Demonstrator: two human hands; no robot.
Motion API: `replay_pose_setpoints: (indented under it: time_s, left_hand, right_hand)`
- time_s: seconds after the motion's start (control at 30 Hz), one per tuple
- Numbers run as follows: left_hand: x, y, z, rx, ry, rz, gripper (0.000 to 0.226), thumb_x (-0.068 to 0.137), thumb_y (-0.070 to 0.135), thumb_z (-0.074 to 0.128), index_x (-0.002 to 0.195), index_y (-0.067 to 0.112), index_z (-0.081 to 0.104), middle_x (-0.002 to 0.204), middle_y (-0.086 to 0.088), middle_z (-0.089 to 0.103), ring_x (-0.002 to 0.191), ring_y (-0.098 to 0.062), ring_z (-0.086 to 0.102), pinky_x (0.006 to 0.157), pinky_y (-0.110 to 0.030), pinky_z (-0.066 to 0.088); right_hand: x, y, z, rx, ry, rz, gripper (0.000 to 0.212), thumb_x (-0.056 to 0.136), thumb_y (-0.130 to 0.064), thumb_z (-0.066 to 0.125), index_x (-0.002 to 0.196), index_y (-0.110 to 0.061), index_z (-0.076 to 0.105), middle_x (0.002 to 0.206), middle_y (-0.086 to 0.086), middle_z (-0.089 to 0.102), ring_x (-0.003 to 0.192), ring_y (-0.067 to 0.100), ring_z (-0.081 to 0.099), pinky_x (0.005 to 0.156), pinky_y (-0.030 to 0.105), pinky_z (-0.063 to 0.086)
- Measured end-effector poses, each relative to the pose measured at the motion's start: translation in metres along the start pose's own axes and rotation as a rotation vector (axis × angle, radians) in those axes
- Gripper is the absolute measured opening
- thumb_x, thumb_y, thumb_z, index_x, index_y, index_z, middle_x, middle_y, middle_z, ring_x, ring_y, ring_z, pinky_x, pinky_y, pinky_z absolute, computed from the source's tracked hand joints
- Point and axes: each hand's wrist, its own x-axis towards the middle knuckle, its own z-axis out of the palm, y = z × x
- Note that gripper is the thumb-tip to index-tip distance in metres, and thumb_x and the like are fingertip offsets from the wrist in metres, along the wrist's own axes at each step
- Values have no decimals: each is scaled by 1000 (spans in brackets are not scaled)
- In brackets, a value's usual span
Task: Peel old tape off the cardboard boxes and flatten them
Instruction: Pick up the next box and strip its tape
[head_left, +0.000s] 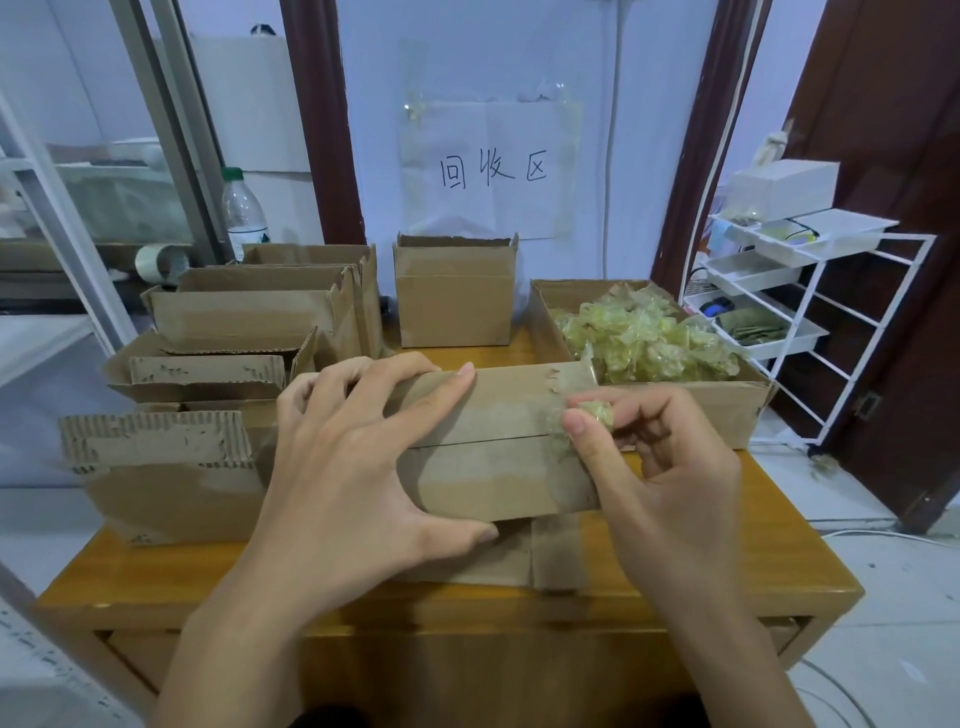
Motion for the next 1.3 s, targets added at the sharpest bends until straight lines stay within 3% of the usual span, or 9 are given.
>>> replay_pose_setpoints:
  time_s: [0.13, 0.33, 0.4, 0.5, 0.67, 0.87, 1.0, 1.13, 1.3]
  left_hand:
    - [-2, -3, -1, 10, 9, -10, 104, 62, 90, 60, 153, 43, 46, 145, 14, 48, 135, -23, 40, 111, -50, 25]
    - [-2, -4, -2, 4, 9, -6, 103, 62, 90, 59, 153, 43, 45, 145, 13, 48, 135, -23, 40, 110, -52, 27]
    - [-2, -3, -1, 10, 15, -9, 103, 61, 90, 59, 152, 44, 45, 144, 14, 48, 134, -24, 41, 109, -51, 27]
    - [-2, -1, 0, 26, 19, -3, 103, 62, 90, 58, 152, 43, 45, 145, 12, 49, 133, -25, 42, 109, -51, 27]
    - [-2, 2, 1, 16, 20, 4, 102, 62, 90, 58, 153, 43, 45, 145, 10, 50, 132, -25, 42, 110, -51, 26]
    - [-3, -1, -1, 20, 20, 1, 104, 61, 90, 59, 153, 43, 47, 145, 12, 49, 133, -23, 41, 110, -45, 23]
    - [-5, 0, 0, 22, 22, -4, 103, 62, 89, 59, 152, 41, 48, 145, 10, 50, 133, -25, 42, 109, -50, 26]
    - [-5, -3, -2, 4, 28, -19, 103, 63, 90, 58, 153, 42, 46, 146, 11, 50, 134, -24, 41, 109, -51, 27]
    - [-6, -4, -4, -26, 31, -19, 103, 63, 89, 58, 153, 42, 46, 145, 12, 49, 134, -24, 39, 109, -48, 24]
  right_hand:
    - [-1, 1, -1, 189, 44, 101, 23, 83, -23, 79, 88, -15, 58, 92, -3, 70, 84, 17, 70, 73, 22, 57]
    - [-1, 1, -2, -3, -101, -46, 27, 94, -47, 70, 93, -21, 60, 89, -2, 62, 80, 24, 61, 67, 41, 52]
    - [-1, -1, -3, -37, -122, -67, 21, 101, -35, 60, 92, -17, 62, 86, -1, 63, 78, 20, 61, 65, 36, 48]
    - [-1, -2, -4, -150, -114, -119, 11, 96, -23, 70, 93, -13, 65, 88, -4, 64, 83, 14, 62, 69, 30, 50]
    - [-2, -5, 5, -274, -27, -105, 40, 83, -41, 78, 108, -11, 70, 92, -5, 62, 82, 5, 55, 75, 10, 46]
    - [-11, -7, 15, -370, 61, -71, 31, 78, -31, 87, 99, -13, 74, 99, -2, 59, 85, 2, 49, 80, 2, 39]
    - [-7, -7, 16, -329, 38, -29, 21, 83, -26, 83, 92, -18, 65, 94, -6, 58, 83, -1, 52, 76, 6, 41]
    - [0, -9, 5, -181, 19, 90, 16, 90, -31, 74, 93, -20, 62, 85, -8, 63, 76, 11, 61, 66, 16, 51]
    - [4, -12, -4, 83, 31, 283, 16, 90, -24, 74, 95, -16, 61, 94, -6, 73, 89, 9, 72, 73, 18, 58]
